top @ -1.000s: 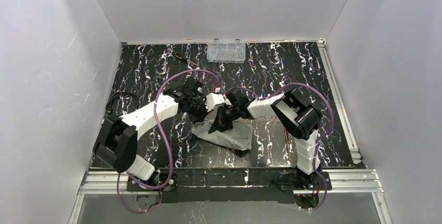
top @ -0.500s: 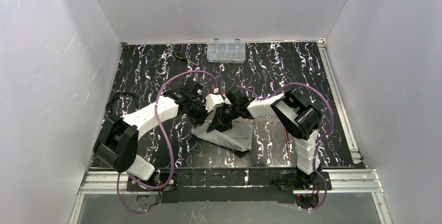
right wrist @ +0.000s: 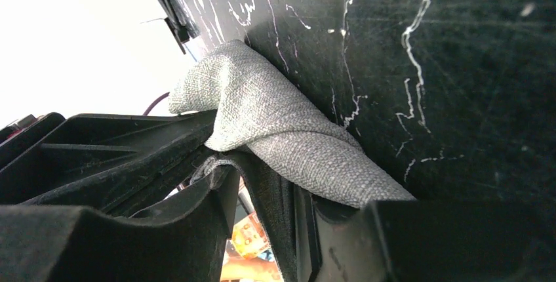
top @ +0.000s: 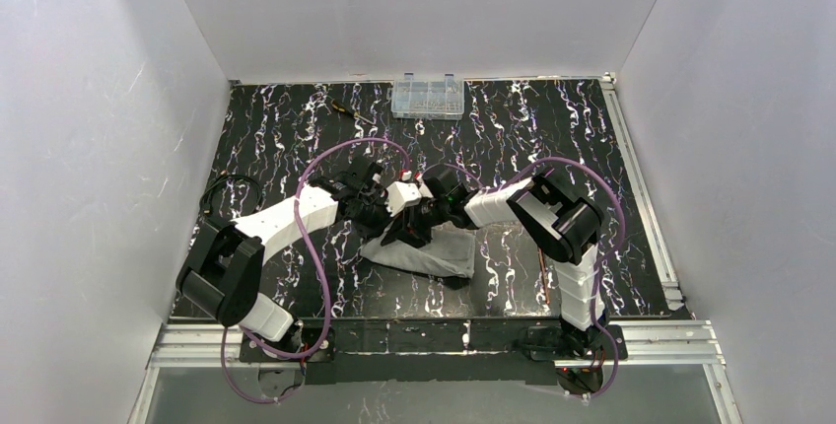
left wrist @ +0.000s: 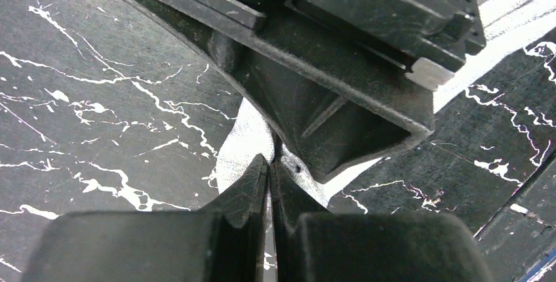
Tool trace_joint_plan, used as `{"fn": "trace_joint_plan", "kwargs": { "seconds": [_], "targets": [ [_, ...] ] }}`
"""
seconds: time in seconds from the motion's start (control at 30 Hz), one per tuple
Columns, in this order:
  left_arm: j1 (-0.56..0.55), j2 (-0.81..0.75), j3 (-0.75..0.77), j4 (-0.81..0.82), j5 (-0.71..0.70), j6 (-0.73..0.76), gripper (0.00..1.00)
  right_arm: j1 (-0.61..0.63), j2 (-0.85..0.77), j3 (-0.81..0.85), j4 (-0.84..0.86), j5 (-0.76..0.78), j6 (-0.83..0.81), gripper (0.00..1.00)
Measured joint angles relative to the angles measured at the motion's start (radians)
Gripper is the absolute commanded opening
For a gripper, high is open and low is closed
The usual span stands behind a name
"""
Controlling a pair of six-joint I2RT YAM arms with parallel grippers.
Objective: Fold the napkin into a case and place the utensils inside
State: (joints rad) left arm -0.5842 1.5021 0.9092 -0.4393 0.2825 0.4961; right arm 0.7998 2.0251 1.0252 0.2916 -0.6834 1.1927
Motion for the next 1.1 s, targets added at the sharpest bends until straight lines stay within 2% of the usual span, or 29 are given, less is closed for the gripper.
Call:
{"fn": "trace_joint_plan", "kwargs": {
  "seconds": [0.2,0.27,0.3,0.77,1.1],
  "targets": [
    [0.0,0.0,0.0,0.005,-0.011,0.001,0.0,0.001,0.0,-0.009,0.035,-0.003,0.019,0.09],
    [0.0,0.0,0.002,0.004,-0.011,0.001,0.0,0.001,0.0,-0.009,0.034,0.0,0.025,0.02],
    [0.0,0.0,0.004,0.003,-0.011,0.001,0.0,0.001,0.0,-0.011,0.035,0.002,0.028,0.01],
    [0.007,0.0,0.089,-0.06,0.014,0.017,0.0,0.002,-0.016,-0.072,0.069,0.043,0.021,0.03],
    [0.006,0.0,0.027,-0.008,-0.03,0.028,0.0,0.002,-0.029,-0.072,0.047,0.041,0.021,0.3]
  ]
}}
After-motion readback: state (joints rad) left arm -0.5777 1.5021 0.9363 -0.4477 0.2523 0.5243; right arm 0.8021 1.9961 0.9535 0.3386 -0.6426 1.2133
